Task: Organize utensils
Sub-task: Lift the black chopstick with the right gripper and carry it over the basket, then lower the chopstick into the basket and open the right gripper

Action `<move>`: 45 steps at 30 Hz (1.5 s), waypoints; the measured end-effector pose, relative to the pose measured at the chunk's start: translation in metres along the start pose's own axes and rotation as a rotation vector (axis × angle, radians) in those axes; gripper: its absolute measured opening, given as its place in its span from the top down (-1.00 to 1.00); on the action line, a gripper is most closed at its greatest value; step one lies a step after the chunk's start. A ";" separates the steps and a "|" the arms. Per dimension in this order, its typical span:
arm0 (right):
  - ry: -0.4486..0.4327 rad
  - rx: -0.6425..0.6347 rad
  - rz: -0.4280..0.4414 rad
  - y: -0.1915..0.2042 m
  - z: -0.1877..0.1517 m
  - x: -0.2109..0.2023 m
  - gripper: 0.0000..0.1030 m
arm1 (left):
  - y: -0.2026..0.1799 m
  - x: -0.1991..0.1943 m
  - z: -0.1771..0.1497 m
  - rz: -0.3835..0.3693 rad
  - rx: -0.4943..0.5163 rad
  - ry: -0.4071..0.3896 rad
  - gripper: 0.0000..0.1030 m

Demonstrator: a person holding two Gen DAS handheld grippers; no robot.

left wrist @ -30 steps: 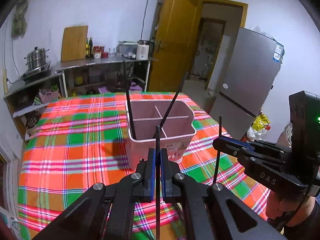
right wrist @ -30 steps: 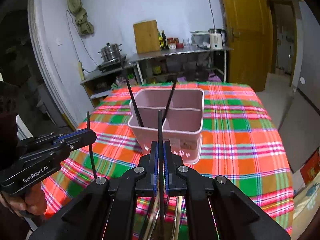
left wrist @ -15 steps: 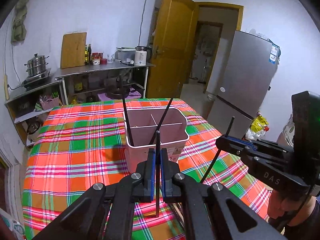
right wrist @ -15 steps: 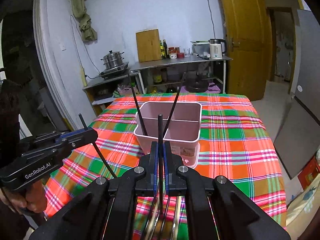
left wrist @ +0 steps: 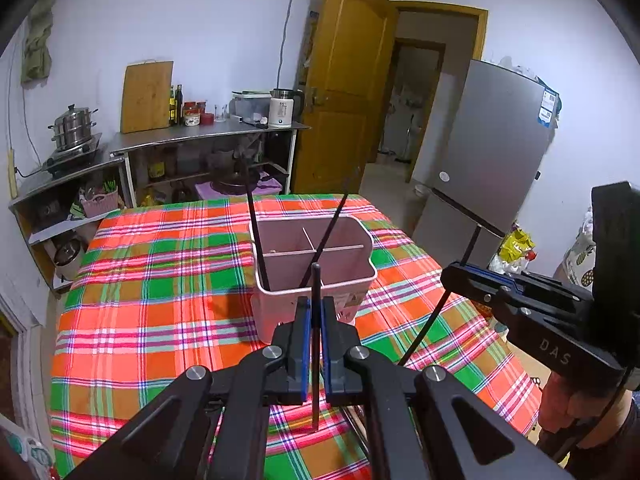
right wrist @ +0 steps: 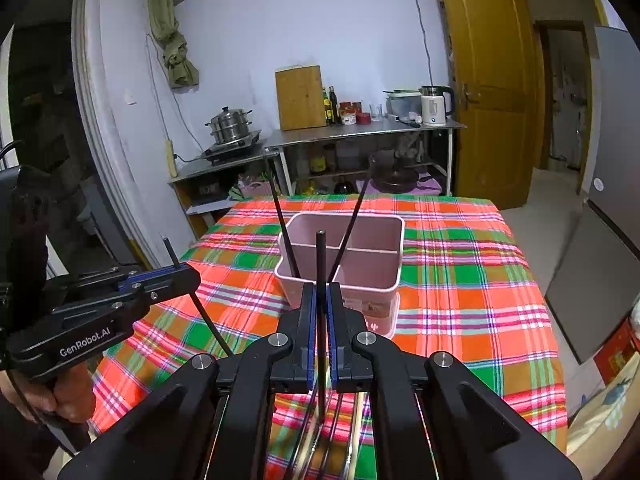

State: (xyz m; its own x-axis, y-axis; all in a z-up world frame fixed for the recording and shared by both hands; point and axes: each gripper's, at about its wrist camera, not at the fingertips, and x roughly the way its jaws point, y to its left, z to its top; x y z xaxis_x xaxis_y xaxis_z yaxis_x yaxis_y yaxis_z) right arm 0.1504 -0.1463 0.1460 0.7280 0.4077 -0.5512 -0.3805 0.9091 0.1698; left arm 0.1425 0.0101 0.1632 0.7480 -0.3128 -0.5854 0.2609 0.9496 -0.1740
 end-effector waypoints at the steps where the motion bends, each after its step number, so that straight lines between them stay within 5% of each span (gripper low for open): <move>1: -0.005 -0.003 0.000 0.001 0.002 -0.001 0.91 | 0.002 -0.002 0.004 -0.002 -0.002 -0.005 0.92; 27: -0.197 0.001 -0.008 0.010 0.099 0.001 0.91 | 0.020 -0.019 0.138 0.013 -0.009 -0.193 0.92; 45: -0.121 0.032 -0.027 -0.002 0.084 0.060 0.91 | 0.058 0.056 0.114 0.023 -0.071 -0.109 0.92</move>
State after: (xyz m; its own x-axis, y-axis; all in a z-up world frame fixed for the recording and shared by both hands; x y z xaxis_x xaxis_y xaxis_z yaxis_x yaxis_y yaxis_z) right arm 0.2425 -0.1169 0.1813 0.8017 0.3890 -0.4539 -0.3433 0.9212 0.1831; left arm 0.2690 0.0449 0.2110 0.8160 -0.2881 -0.5012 0.2023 0.9545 -0.2193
